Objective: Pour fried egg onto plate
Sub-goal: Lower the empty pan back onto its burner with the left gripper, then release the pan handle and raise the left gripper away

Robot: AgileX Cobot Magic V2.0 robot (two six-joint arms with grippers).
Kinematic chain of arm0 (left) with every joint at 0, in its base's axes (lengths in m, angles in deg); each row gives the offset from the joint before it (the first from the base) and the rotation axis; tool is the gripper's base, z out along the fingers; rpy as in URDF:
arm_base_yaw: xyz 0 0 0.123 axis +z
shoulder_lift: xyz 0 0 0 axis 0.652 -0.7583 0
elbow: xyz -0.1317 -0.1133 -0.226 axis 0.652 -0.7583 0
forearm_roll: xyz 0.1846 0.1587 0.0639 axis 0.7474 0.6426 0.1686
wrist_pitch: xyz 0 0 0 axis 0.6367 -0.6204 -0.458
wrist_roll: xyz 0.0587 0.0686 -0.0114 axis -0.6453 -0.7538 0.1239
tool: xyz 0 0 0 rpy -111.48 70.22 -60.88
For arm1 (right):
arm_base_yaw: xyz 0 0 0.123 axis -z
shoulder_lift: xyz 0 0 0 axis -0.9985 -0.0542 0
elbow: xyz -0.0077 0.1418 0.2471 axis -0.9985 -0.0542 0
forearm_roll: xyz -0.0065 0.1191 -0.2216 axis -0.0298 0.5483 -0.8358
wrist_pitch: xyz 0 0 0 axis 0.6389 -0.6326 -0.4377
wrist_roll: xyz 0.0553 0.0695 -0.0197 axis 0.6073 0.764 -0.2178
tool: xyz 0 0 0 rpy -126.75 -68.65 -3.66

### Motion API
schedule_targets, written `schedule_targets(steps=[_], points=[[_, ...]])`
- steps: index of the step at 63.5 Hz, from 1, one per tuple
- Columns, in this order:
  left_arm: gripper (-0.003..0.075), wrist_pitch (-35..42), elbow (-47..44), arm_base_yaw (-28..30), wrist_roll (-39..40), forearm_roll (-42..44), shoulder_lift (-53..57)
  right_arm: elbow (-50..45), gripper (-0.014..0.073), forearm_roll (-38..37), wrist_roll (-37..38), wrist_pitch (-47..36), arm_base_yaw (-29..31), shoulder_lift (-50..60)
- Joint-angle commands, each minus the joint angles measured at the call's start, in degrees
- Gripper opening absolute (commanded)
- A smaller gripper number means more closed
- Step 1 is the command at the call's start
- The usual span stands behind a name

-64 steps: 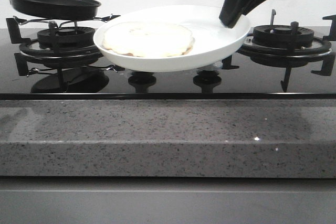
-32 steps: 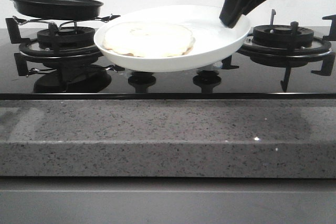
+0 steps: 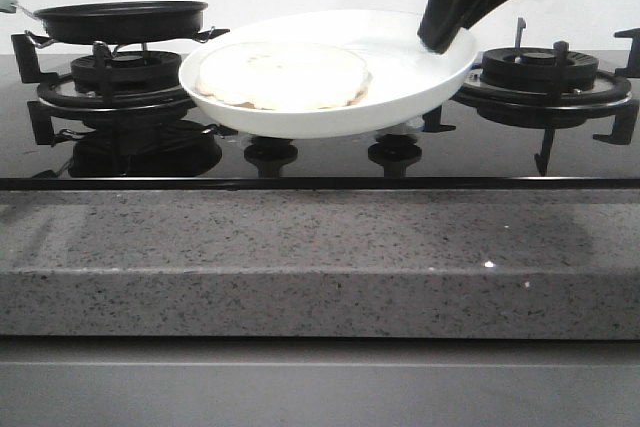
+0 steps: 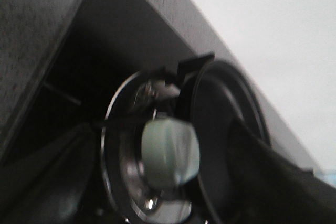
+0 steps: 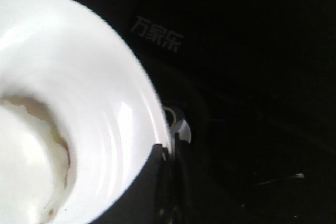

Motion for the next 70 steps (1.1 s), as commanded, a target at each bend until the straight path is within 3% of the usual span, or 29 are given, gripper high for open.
schedule_targets(steps=[1,20,25,31,43,61,70], points=[[0.0594,-5.93,1.89,0.48,-0.04,0.91,2.45,1.66,-0.0116,2.23,-0.07,-2.31,0.14,2.99],[0.0584,-17.08,1.89,-0.10,-0.04,3.20,2.78,1.66,-0.0116,2.23,-0.07,-2.31,0.14,2.99],[0.0538,-18.05,1.89,-1.13,-0.04,3.61,2.78,1.66,-0.0116,2.23,-0.07,-2.31,0.14,2.99],[0.0392,-18.57,1.89,-2.99,-0.04,3.61,2.78,1.66,-0.0116,2.23,-0.07,-2.31,0.14,2.99],[-0.0022,-21.82,1.89,-6.93,-2.86,3.61,2.78,1.66,-0.0116,2.23,-0.07,-2.31,0.14,2.99],[-0.0020,-20.60,1.89,-11.69,-5.07,6.38,7.59,1.66,-0.0116,2.23,-0.07,-2.31,0.14,2.99],[-0.0020,-11.53,1.89,-14.22,-2.69,19.97,15.01,1.66,-0.0116,2.23,-0.07,-2.31,0.14,2.99]])
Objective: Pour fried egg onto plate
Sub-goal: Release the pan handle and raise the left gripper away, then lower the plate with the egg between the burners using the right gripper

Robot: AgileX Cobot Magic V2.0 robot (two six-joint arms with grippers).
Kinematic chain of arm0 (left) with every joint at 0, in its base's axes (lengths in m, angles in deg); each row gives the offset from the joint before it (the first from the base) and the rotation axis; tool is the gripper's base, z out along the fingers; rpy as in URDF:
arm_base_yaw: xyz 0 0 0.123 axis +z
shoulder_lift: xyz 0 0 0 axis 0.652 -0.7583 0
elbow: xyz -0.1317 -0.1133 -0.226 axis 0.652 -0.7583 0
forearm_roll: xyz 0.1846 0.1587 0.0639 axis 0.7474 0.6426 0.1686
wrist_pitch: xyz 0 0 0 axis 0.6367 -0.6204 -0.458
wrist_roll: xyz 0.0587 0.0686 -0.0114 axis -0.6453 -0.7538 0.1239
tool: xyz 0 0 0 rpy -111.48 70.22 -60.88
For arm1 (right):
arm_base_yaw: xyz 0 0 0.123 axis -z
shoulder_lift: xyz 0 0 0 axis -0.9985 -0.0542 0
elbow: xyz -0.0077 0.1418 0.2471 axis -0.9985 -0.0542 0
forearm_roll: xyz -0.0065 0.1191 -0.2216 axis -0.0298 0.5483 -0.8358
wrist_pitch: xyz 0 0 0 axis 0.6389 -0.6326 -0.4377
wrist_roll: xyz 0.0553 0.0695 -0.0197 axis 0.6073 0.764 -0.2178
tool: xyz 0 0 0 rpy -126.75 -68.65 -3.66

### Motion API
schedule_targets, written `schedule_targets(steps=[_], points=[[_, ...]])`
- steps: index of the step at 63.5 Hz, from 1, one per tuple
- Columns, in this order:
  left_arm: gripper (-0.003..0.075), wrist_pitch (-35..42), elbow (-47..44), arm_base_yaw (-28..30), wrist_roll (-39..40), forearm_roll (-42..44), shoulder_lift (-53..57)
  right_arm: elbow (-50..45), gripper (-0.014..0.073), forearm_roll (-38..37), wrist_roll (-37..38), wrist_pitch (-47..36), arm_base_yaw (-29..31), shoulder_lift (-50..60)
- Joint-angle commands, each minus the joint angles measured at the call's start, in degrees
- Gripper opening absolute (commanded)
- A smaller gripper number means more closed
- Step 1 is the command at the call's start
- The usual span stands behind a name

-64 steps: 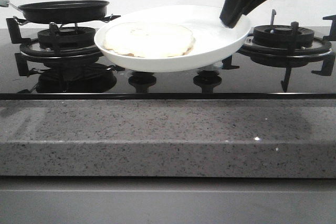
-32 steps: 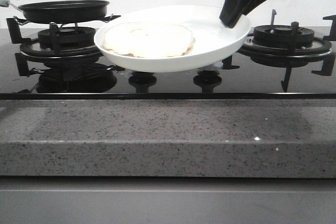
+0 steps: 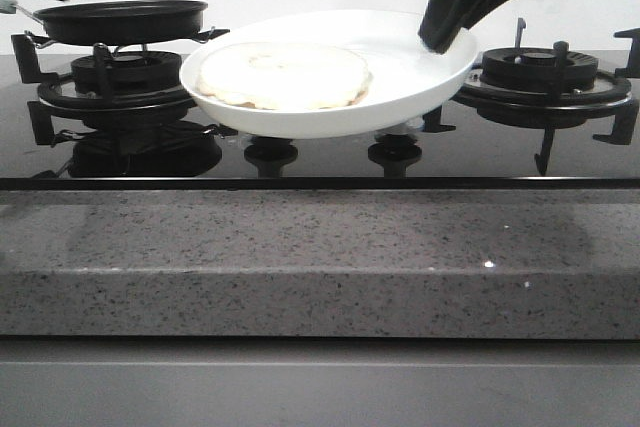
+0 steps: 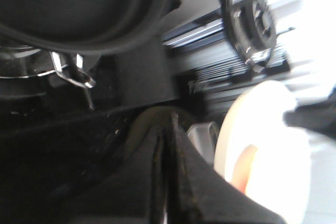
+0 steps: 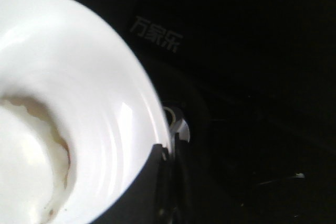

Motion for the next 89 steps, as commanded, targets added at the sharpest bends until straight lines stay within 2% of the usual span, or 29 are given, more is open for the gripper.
schedule_targets(steps=[1,7,14,33,42,54,69,89], points=[[-0.0020,6.50,1.85,-2.08,2.36,7.15,7.91,1.66,-0.0116,2.23,-0.07,-2.31,0.14,2.99],[-0.0020,15.83,0.33,-5.25,5.53,18.20,13.96,1.66,-0.0116,2.23,-0.07,-2.31,0.14,2.99],[-0.0020,27.14,-4.98,-8.93,7.61,25.91,21.32,1.66,-0.0116,2.23,-0.07,-2.31,0.14,2.99],[-0.0020,53.37,-28.60,-13.19,7.23,32.85,42.27,1.66,-0.0116,2.23,-0.07,-2.31,0.14,2.99],[-0.0020,61.41,-39.03,-13.19,7.23,33.60,52.58,1.66,-0.0116,2.23,-0.07,-2.31,0.14,2.99],[-0.0020,61.63,-46.74,-13.19,7.23,32.04,63.63,1.66,-0.0116,2.23,-0.07,-2.45,0.14,2.99],[-0.0020,61.88,-47.42,-13.19,7.23,31.91,66.12,3.20,-0.0116,3.61,2.10,-3.38,0.64,2.25],[-0.0020,61.88,-47.42,-13.19,7.23,31.83,66.02,21.48,-0.0115,4.38,8.68,-2.15,6.51,-10.35]])
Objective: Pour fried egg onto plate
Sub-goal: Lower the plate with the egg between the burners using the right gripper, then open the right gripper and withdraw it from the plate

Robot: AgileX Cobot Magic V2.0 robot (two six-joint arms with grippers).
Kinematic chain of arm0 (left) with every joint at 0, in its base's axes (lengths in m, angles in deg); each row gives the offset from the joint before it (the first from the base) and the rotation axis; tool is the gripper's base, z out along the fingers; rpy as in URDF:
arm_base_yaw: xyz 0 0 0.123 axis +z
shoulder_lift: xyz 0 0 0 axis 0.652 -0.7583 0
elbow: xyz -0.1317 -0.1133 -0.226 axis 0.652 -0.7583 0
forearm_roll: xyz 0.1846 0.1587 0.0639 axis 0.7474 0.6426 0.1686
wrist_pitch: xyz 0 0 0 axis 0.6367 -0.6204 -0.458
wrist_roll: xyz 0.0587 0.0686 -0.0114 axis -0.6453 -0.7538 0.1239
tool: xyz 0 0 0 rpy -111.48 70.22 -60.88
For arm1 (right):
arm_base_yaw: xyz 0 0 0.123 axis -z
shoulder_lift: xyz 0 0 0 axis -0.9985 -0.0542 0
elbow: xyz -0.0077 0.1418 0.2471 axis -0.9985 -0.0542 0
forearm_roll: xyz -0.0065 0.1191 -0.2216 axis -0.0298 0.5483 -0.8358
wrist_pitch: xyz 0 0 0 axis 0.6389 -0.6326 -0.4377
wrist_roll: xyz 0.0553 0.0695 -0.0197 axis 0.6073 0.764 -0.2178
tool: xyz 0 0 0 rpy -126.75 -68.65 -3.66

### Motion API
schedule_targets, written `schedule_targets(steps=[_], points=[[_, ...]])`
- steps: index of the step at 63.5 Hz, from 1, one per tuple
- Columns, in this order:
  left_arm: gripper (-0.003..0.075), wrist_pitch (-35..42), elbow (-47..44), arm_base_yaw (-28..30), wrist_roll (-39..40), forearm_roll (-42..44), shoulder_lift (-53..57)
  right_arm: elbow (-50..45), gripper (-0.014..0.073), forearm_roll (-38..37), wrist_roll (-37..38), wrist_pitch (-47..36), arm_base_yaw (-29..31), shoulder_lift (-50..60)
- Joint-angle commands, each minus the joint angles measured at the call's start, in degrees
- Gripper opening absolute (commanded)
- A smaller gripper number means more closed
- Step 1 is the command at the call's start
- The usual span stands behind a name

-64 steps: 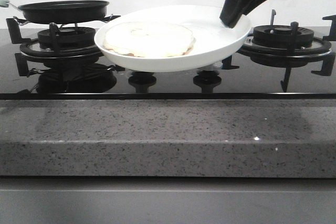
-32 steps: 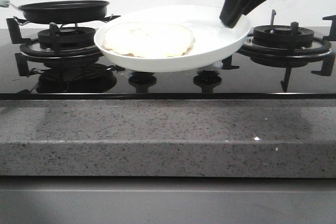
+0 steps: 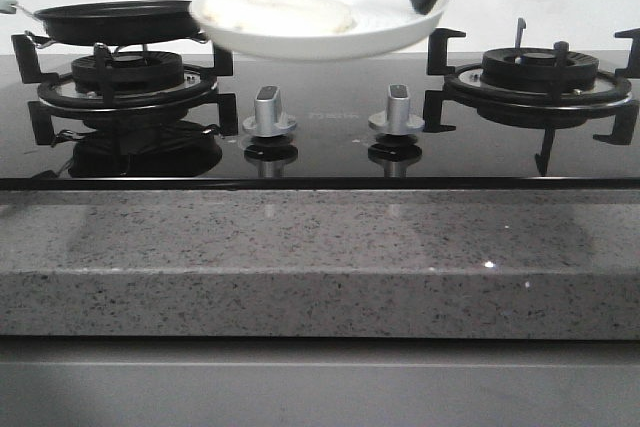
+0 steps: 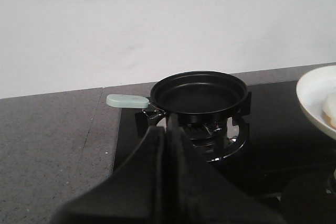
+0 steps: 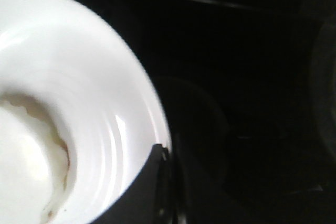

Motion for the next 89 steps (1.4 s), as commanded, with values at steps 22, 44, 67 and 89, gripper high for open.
schedule_targets(steps=[22,44,67,89], points=[[-0.0020,4.53,1.56,-0.57,0.36,-0.84,-0.31,12.19,-0.0114,2.27,2.21,0.17,3.04,-10.59],[-0.0020,4.53,1.56,-0.57,0.36,-0.84,-0.31,12.24,0.0274,0.83,2.21,0.93,3.26,-11.24],[-0.0020,4.53,1.56,-0.57,0.36,-0.84,-0.31,12.37,0.0245,0.79,2.21,2.37,6.77,-5.72],[-0.0020,4.53,1.56,-0.57,0.36,-0.84,-0.31,12.31,-0.0092,-1.36,1.63,6.89,8.96,-2.08]])
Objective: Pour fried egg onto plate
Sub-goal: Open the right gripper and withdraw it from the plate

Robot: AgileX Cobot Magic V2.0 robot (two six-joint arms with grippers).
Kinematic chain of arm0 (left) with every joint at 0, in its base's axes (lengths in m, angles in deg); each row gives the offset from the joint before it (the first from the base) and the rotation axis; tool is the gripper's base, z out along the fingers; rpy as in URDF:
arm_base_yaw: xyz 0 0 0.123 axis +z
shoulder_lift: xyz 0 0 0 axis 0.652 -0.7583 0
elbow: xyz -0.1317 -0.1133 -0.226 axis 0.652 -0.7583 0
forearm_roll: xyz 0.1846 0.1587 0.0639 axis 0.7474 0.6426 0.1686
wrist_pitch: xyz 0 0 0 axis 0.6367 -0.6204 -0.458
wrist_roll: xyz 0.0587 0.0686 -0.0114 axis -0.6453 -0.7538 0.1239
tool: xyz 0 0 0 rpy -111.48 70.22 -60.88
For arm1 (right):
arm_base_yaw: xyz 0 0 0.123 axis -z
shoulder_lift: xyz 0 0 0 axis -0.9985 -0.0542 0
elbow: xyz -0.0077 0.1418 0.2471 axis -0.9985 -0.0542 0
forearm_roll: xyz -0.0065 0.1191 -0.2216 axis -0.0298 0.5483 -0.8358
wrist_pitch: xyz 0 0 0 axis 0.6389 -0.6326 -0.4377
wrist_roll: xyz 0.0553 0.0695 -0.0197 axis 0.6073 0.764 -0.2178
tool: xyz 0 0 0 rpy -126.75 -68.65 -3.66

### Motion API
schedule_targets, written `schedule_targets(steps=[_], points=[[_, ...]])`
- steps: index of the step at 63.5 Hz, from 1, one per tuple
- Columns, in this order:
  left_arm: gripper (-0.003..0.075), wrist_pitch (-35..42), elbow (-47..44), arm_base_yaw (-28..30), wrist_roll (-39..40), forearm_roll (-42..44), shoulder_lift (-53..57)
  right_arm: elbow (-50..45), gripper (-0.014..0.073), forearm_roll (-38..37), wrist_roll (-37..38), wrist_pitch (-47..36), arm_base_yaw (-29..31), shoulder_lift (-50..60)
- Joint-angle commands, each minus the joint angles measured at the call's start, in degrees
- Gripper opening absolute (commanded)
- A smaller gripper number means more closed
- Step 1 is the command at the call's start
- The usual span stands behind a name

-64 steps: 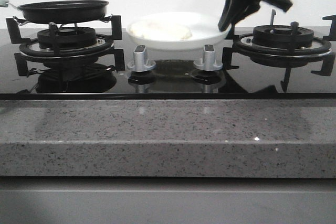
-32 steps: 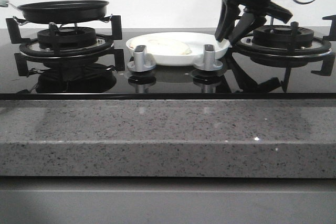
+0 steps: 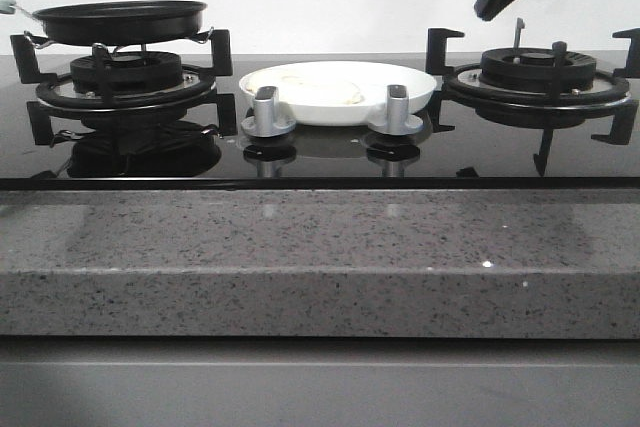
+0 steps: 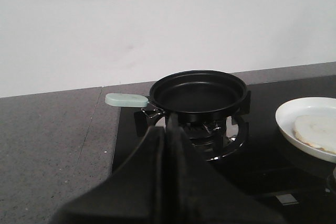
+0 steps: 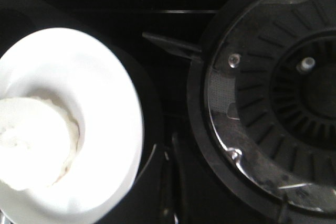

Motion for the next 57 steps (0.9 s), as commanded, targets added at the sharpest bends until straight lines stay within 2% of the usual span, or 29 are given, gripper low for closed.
schedule_targets(steps=[1,8,13,24,28,35,43,50,57], points=[[-0.0020,4.41,1.74,-0.57,0.36,-0.84,-0.31,1.72,-0.0094,-1.09,-0.63,-0.73,0.40,5.53],[-0.0020,4.41,1.74,-0.57,0.36,-0.84,-0.31,-1.23,-0.0100,-5.40,-1.08,-2.35,0.10,10.64],[-0.0020,4.41,1.74,-0.57,0.36,-0.84,-0.31,-7.39,-0.0100,-7.07,-2.64,-7.10,-0.51,15.94],[-0.0020,4.31,1.74,-0.57,0.36,-0.84,-0.31,-28.67,-0.0100,-7.70,-10.39,-21.74,-2.55,33.68],[-0.0020,4.31,1.74,-0.57,0.36,-0.84,-0.31,-35.10,-0.0100,-7.70,-11.04,-26.17,-2.81,39.16],[-0.0020,4.31,1.74,-0.57,0.36,-0.84,-0.31,-44.46,-0.0100,-8.37,-11.33,-28.76,-2.81,47.57],[-0.0020,4.02,1.70,-0.57,0.36,-0.84,-0.31,-55.86,-0.0100,-8.86,-15.54,-34.67,-2.81,58.02],[-0.0020,4.02,1.70,-0.57,0.36,-0.84,-0.31,-66.23,-0.0100,-8.86,-15.68,-41.95,-2.81,68.89],[-0.0020,4.02,1.70,-0.57,0.36,-0.84,-0.31,-75.84,-0.0100,-8.86,-15.68,-44.30,-2.81,79.49]])
